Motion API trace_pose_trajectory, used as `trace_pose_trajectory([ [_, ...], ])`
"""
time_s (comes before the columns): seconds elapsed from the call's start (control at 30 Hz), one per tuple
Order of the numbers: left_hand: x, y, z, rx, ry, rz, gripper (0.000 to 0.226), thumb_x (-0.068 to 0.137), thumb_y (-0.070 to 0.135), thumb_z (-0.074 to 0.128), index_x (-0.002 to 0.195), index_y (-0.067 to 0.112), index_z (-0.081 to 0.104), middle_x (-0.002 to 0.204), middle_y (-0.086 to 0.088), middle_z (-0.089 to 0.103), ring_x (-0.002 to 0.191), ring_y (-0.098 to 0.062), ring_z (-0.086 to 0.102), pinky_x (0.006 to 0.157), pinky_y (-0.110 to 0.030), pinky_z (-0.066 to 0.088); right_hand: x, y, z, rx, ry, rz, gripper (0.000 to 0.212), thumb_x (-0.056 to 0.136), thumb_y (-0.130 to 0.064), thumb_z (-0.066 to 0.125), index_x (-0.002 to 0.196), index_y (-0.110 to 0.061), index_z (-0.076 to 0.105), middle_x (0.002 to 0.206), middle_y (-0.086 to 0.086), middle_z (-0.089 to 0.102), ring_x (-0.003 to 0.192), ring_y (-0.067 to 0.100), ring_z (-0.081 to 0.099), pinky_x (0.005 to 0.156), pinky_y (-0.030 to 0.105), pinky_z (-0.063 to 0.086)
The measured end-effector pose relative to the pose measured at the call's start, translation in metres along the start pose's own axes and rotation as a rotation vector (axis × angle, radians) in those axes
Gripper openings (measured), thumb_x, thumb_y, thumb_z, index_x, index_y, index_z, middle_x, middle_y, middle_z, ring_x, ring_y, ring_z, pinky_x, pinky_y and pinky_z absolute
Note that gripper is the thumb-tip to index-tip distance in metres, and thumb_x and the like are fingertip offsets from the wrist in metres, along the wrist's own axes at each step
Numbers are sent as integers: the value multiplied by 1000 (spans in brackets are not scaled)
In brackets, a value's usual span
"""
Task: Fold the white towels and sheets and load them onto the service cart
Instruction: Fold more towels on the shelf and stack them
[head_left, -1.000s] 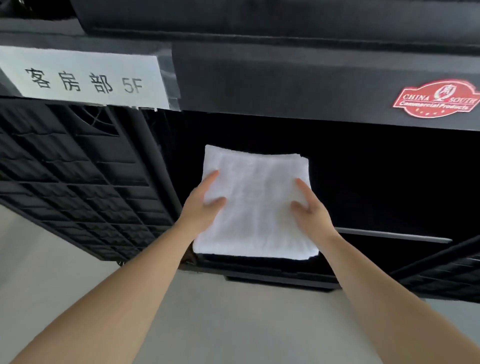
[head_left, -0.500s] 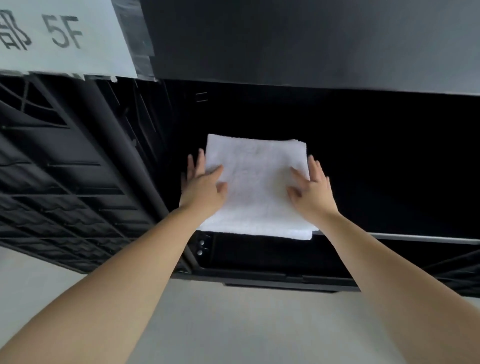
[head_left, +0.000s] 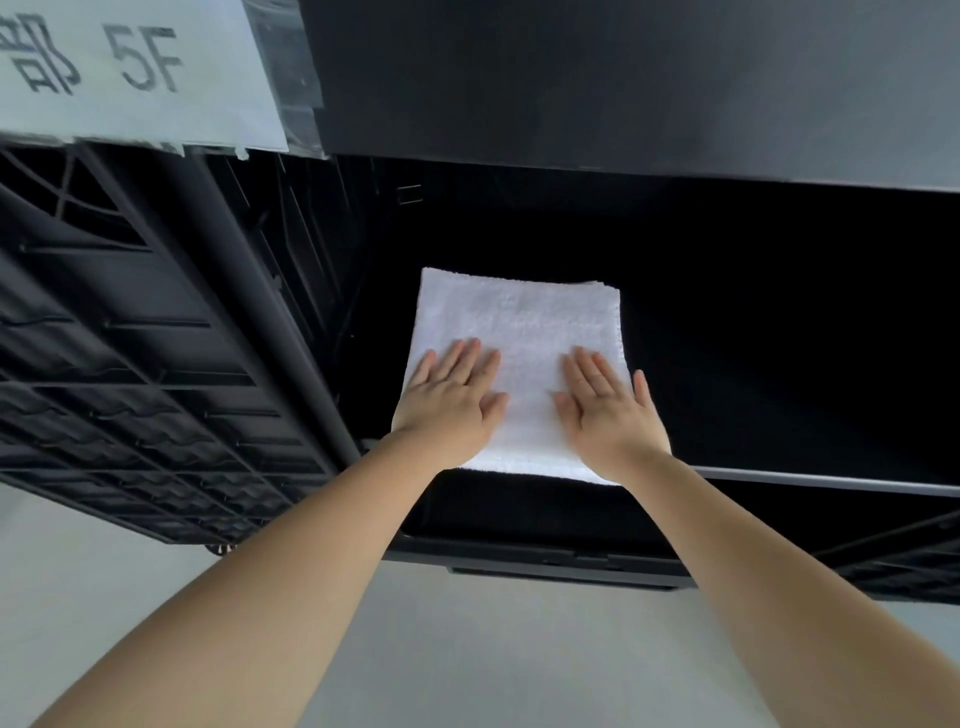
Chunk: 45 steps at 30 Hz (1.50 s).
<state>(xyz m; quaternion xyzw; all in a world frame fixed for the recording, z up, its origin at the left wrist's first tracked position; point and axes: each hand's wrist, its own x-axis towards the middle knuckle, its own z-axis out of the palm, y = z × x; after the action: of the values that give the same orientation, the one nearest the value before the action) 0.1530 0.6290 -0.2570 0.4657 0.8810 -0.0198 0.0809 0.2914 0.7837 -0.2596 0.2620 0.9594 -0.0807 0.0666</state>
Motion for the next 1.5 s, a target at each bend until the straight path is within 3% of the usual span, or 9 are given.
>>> trace_pose_trajectory([
  [0.13, -19, -8, 2, 14, 66, 74, 84, 83, 76, -7, 152, 27, -12, 159, -3, -16, 146, -18, -20, 120, -42, -9, -26, 10, 1, -23, 72, -41, 81, 85, -75, 0, 149, -27, -14, 156, -9, -20, 143, 10, -24, 116, 48, -16],
  [0.23, -37, -12, 13, 163, 131, 136, 104, 73, 88, 18, 148, 27, -23, 160, -8, -14, 146, -26, -17, 119, -45, -9, -42, -3, 7, -116, 72, -192, 102, 75, -85, 26, 146, -35, -26, 156, -8, -26, 143, 17, -27, 115, 55, -13],
  [0.37, -41, -12, 25, 279, 201, 116, 112, 84, 66, 52, 140, 24, -36, 160, -13, -13, 146, -33, -15, 118, -49, -6, -44, -11, 16, -230, 126, -188, 104, 88, -53, 55, 146, -30, -28, 158, -3, -23, 145, 25, -21, 116, 57, -9],
  [0.5, -36, -14, 25, 298, 229, 96, 104, 90, 43, 57, 143, 24, -31, 161, -13, -5, 148, -30, -8, 119, -47, -2, -37, -7, 13, -283, 148, -199, 96, 93, -42, 52, 146, -29, -28, 159, -3, -20, 147, 24, -15, 116, 56, -8],
  [0.63, -25, -24, 9, 273, 209, 32, 92, 93, 47, 52, 150, 21, -15, 161, -13, -3, 147, -29, -13, 119, -48, -5, -19, -11, 1, -287, 128, -163, 93, 96, -47, 46, 139, -30, -35, 159, -1, -19, 147, 26, -14, 115, 59, -7],
  [0.77, -29, -21, 14, 214, 270, 29, 86, 95, 53, 41, 151, 20, -16, 161, -11, -7, 147, -28, -16, 119, -46, -9, -15, -29, 10, -244, 150, -97, 84, 97, -56, 28, 140, -29, -38, 157, 6, -25, 145, 31, -20, 115, 59, -8],
  [0.93, -27, -19, 23, 123, 280, -17, 72, 98, 55, 26, 153, 23, -9, 162, -4, -4, 148, -24, -11, 120, -44, -6, -7, -40, 25, -226, 127, -79, 74, 98, -54, 12, 136, -23, -43, 154, 9, -30, 143, 34, -25, 113, 61, -10],
  [1.3, -1, -36, 28, 104, 273, -96, 67, 99, 54, 14, 152, 22, -11, 162, 0, -9, 147, -22, -16, 119, -42, -10, 24, -50, 20, -215, 112, -73, 69, 101, -47, 17, 142, -26, -35, 156, 6, -27, 143, 30, -25, 114, 56, -15],
  [1.5, -12, -32, 27, 47, 265, -126, 77, 98, 45, 34, 151, 21, -17, 161, 0, -15, 146, -19, -21, 119, -40, -11, -6, -41, 25, -183, 104, -82, 68, 104, -36, 20, 143, -22, -34, 153, 3, -35, 142, 22, -29, 116, 46, -16],
])
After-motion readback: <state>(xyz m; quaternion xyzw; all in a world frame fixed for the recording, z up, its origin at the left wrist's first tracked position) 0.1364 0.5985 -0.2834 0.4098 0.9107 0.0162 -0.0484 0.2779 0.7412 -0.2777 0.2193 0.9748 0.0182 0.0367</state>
